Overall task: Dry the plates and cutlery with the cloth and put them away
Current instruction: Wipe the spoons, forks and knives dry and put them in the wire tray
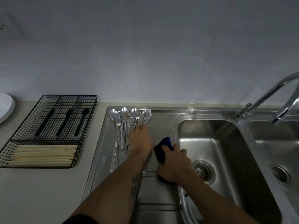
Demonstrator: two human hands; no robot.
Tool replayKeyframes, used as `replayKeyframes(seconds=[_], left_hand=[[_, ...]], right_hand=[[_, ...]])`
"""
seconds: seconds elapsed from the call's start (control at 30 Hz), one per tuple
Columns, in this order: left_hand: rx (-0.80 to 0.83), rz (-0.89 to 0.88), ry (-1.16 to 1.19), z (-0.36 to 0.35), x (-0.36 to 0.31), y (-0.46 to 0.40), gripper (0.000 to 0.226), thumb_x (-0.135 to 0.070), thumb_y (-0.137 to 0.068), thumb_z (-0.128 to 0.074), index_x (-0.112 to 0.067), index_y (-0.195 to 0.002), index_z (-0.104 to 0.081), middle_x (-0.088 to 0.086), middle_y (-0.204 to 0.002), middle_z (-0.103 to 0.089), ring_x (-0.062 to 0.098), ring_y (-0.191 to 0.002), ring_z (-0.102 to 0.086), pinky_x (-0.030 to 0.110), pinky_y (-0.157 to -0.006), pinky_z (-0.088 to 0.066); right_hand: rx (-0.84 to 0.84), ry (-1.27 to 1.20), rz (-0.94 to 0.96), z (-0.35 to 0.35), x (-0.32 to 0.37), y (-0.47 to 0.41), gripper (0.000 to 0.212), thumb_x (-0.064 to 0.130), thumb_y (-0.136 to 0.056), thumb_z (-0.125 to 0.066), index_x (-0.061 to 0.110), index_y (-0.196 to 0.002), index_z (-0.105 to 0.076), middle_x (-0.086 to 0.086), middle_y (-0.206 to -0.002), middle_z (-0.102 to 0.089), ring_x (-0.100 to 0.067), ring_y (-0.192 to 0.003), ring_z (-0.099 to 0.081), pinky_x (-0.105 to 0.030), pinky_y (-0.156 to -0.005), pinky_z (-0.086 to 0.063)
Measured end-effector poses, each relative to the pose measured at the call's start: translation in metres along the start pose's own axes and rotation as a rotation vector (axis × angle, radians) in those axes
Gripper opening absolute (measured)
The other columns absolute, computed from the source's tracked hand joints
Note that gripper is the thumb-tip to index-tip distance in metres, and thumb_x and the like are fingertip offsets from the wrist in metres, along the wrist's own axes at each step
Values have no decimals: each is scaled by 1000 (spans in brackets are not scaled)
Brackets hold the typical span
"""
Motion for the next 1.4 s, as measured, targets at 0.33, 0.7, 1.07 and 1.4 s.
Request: replayKeyframes(seconds=[0.33,0.7,1.07,1.4], left_hand=[[-15,75,55,2,3,-6,30,-9,-77,-56,-12,-106,-59,7,-104,-61,27,-99,-54,43,-85,-52],[91,54,46,3,2,16,31,-13,-78,-61,-15,-108,-65,5,-110,-60,25,-103,-56,36,-87,-49],[9,-82,109,28,14,72,34,-4,-76,-61,-15,-108,-63,0,-119,-54,22,-109,-55,37,-89,-50],[-87,-317,204,72,32,104,50,-3,-81,-63,-23,-126,-51,0,-117,-62,17,-104,-57,28,-83,-49]], right_hand=[[-145,-80,16,-4,-10,7,57,23,-79,-55,33,-132,-37,0,-125,-37,-26,-107,-40,-38,-80,-50],[-216,-294,46,-7,-42,27,59,16,-78,-54,35,-133,-43,3,-115,-49,-22,-99,-51,-37,-82,-51],[-369,-358,90,10,-33,49,59,15,-80,-56,30,-136,-44,1,-124,-52,-21,-105,-50,-35,-90,-49],[-548,78,199,27,38,71,68,18,-70,-67,25,-134,-46,-6,-135,-41,-28,-109,-43,-39,-86,-49]])
Point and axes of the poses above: each hand's wrist, its own y-axis away from the middle knuckle, its own z-axis out of the back of the hand, x = y × z, the point moved 3 cm from there along -y, towards the middle knuckle
